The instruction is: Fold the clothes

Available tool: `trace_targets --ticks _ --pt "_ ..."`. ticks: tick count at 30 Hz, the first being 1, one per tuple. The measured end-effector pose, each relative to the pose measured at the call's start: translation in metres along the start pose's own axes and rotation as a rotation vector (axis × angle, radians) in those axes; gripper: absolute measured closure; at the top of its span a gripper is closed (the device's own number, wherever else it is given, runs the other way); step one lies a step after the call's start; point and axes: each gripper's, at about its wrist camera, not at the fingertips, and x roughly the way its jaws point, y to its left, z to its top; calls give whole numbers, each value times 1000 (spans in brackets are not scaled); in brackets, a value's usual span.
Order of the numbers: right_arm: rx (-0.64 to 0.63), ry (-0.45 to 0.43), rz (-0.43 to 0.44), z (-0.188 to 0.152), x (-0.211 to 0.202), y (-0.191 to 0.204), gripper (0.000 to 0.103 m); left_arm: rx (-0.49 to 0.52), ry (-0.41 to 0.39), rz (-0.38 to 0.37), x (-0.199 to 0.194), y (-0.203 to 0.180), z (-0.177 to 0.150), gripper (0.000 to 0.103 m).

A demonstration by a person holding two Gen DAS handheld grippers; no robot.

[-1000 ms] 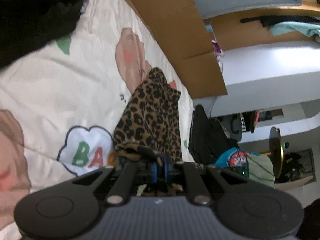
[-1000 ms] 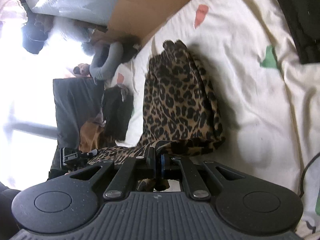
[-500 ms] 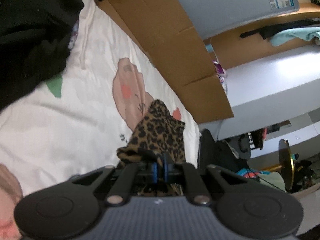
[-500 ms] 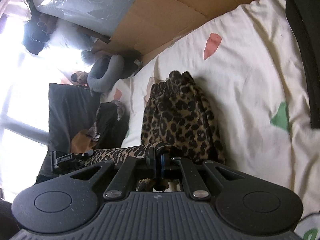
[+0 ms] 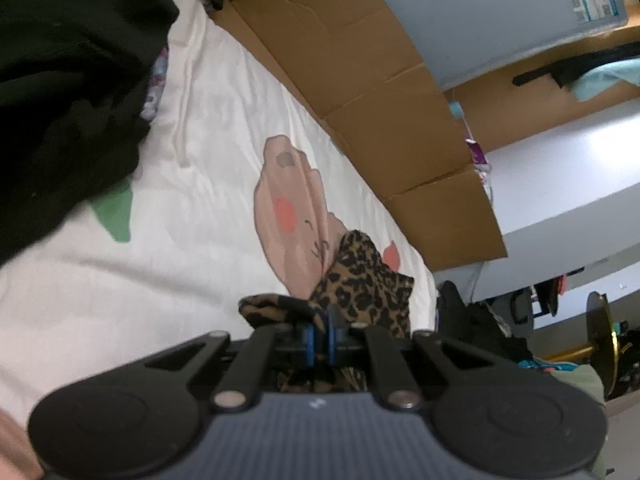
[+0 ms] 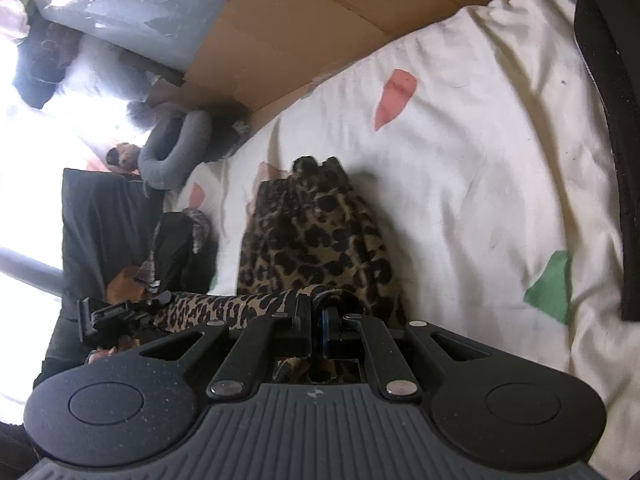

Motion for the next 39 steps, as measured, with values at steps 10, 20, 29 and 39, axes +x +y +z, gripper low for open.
trace_targets --ticks 10,20,29,39 --pt "48 -42 -19 3 16 -16 100 -8 -44 76 23 15 2 96" --pt "90 -25 -63 1 37 -32 100 -32 -11 132 46 39 -1 96" --pt "178 -21 75 -2 25 -33 55 -4 43 49 39 27 -8 41" --pt "177 28 99 -17 45 -24 54 -84 60 40 41 41 -22 39"
